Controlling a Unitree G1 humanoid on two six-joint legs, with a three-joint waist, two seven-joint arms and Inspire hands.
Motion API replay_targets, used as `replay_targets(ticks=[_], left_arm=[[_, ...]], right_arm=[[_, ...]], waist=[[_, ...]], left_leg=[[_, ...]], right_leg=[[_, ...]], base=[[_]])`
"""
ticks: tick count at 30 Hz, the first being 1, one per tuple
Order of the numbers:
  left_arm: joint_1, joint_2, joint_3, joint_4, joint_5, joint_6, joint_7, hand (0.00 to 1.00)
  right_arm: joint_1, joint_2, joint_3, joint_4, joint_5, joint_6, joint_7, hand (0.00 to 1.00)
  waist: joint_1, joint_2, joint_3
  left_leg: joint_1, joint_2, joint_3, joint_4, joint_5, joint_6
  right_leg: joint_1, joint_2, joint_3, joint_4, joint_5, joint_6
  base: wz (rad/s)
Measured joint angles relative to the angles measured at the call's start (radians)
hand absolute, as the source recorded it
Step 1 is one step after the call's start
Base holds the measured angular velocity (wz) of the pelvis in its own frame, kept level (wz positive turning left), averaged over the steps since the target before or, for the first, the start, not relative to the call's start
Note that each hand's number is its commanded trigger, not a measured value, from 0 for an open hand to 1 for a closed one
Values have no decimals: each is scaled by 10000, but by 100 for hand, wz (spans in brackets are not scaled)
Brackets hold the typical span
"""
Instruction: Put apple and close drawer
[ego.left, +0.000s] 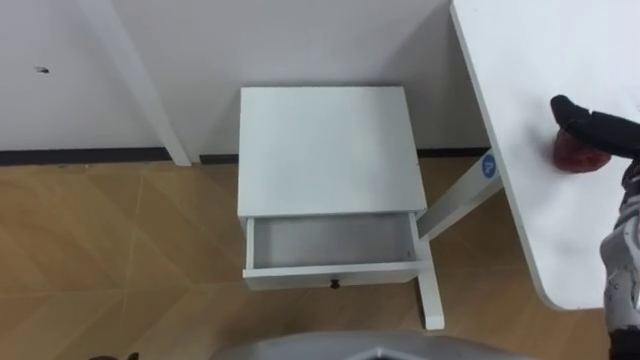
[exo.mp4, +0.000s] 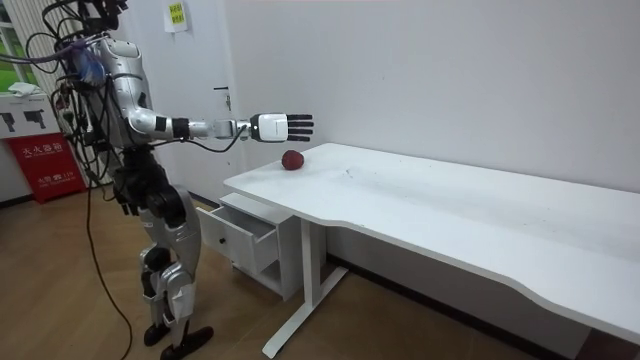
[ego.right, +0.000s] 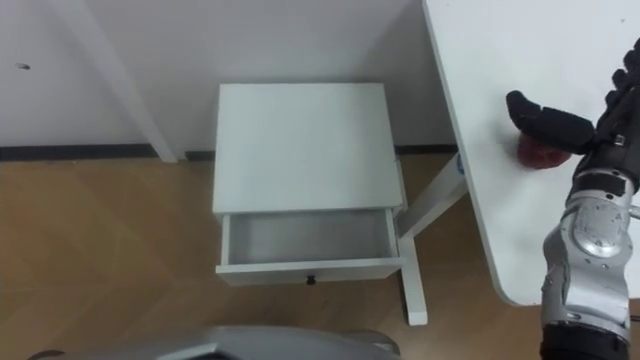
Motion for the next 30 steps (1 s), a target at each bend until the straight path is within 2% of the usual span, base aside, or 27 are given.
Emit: replay_targets(ticks=[4,7,12,19,30], left_arm=[[113,0,0,-245,0,32,6,0],[121,1,5,-286,3,38,11,0],[161,-22,219,-164,6,35,2,0],[158,-43,223,42,3,71,5,0],[170,-38,214,41,-5,201,17,0]], right_arm=[[-6,-17,153,213,-85,1,218,0],[-5,-30,263,572,-123,106,328,0],[-4,-32,247,1050,-245,108,317,0],[1,-31,249,1320,-366,108,314,0],[104,-29,261,1611,-422,106,369,0]], waist=[[-5,-110,-4],[19,-107,15],[-12,-62,6],[-80,223,-26],[-118,171,-8]], left_leg=[[-3,5,-5,58,-1,0],[128,4,-24,9,-3,0],[145,4,-64,-20,-5,-1],[170,3,-59,-19,-4,-2],[282,10,5,-92,-1,-7]], right_leg=[[21,0,-7,-1,6,-7],[160,-3,-52,1,10,-3],[213,3,-82,-2,11,-3],[210,3,-76,-11,10,-4],[286,8,-25,6,9,-5]], base=[[0],[0],[0],[0],[-1]])
